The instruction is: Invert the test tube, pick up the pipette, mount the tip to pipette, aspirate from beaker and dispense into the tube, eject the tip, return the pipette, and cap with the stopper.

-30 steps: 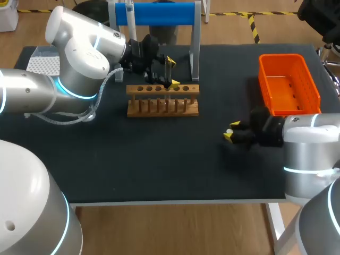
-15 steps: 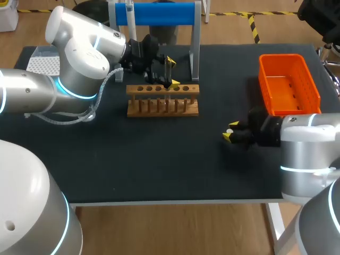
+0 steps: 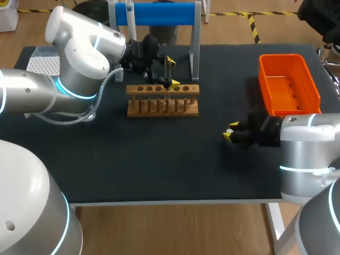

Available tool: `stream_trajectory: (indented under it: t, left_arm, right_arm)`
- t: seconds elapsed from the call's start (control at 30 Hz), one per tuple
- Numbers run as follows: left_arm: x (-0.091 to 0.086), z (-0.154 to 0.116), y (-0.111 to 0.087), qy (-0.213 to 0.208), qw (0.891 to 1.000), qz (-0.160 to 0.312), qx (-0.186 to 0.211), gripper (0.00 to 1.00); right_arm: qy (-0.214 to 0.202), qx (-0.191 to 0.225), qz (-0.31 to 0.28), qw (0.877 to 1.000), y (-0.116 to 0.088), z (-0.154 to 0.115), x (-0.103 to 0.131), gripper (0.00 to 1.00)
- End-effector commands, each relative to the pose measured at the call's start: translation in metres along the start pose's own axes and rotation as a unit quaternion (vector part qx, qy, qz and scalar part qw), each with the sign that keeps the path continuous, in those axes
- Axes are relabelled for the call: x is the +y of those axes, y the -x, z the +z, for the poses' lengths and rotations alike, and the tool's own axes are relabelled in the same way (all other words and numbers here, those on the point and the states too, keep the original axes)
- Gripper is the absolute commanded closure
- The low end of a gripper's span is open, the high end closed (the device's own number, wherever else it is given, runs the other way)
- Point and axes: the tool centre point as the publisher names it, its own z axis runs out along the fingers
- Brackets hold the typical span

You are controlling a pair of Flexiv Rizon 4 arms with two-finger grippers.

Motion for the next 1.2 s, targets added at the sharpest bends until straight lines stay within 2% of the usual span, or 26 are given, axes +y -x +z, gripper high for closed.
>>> stream_trajectory:
  t: [0.03, 0.17, 0.33, 0.43, 0.6, 0.73, 1.0, 1.2]
  left_arm:
    - [0.000, 0.000, 0.001, 0.001, 1.000, 0.000, 0.002, 0.00]
    - [0.000, 0.000, 0.001, 0.001, 1.000, 0.000, 0.002, 0.00]
    - [0.000, 0.000, 0.001, 0.001, 1.000, 0.000, 0.002, 0.00]
    - [0.000, 0.000, 0.001, 0.001, 1.000, 0.000, 0.002, 0.00]
    - [0.000, 0.000, 0.001, 0.001, 1.000, 0.000, 0.002, 0.00]
    - [0.000, 0.000, 0.001, 0.001, 1.000, 0.000, 0.002, 0.00]
    - [0.000, 0.000, 0.001, 0.001, 1.000, 0.000, 0.002, 0.00]
    - [0.000, 0.000, 0.001, 0.001, 1.000, 0.000, 0.002, 0.00]
  right_arm:
    - [0.000, -0.003, 0.001, 1.000, -0.001, 0.000, -0.001, 0.59]
    - [0.000, -0.002, 0.003, 1.000, -0.001, 0.000, -0.001, 0.59]
    - [-0.001, -0.002, 0.004, 1.000, 0.000, 0.000, -0.002, 0.67]
    - [-0.002, -0.002, 0.004, 1.000, 0.000, 0.001, -0.002, 0.68]
    - [-0.002, -0.002, 0.005, 1.000, 0.000, 0.001, -0.002, 0.84]
    - [-0.003, -0.002, 0.006, 1.000, 0.000, 0.001, -0.003, 1.00]
    - [-0.002, -0.001, 0.005, 1.000, 0.001, 0.000, 0.000, 1.00]
    - [0.016, 0.013, 0.015, 1.000, 0.003, -0.008, 0.016, 1.00]
